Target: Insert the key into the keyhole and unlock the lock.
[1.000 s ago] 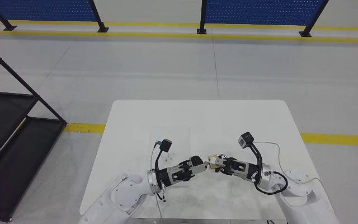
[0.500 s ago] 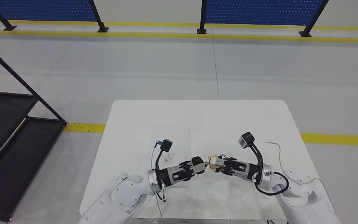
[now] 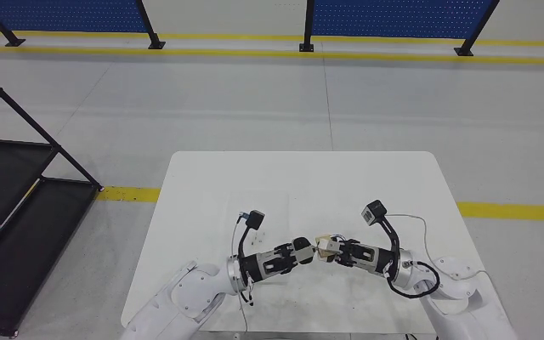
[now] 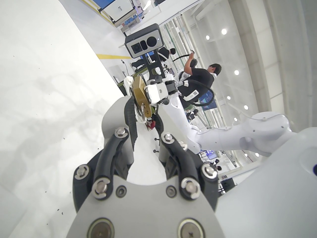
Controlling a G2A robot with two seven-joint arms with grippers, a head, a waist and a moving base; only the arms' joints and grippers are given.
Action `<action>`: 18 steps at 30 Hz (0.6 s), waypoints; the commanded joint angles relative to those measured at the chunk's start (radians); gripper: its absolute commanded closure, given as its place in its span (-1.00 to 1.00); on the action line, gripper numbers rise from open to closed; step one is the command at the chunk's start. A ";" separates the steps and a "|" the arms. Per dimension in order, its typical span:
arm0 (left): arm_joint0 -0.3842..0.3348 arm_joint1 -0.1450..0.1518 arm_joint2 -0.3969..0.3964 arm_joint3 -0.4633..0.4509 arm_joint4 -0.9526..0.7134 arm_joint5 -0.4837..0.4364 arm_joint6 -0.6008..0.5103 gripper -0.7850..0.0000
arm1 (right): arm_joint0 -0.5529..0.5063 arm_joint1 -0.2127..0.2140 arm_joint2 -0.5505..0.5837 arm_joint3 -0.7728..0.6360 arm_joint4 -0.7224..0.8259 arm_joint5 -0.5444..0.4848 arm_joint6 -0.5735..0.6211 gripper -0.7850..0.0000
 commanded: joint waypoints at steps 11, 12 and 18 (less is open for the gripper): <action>-0.009 0.000 0.004 -0.001 0.016 0.000 -0.004 1.00 | 0.001 0.004 -0.003 0.002 -0.001 0.000 -0.004 1.00; -0.009 0.001 0.001 -0.004 0.029 -0.003 -0.002 1.00 | 0.001 0.004 -0.003 0.003 -0.001 0.000 -0.005 1.00; 0.001 0.005 -0.015 -0.028 0.157 -0.017 0.035 1.00 | 0.002 0.006 -0.007 0.004 -0.004 -0.003 -0.009 1.00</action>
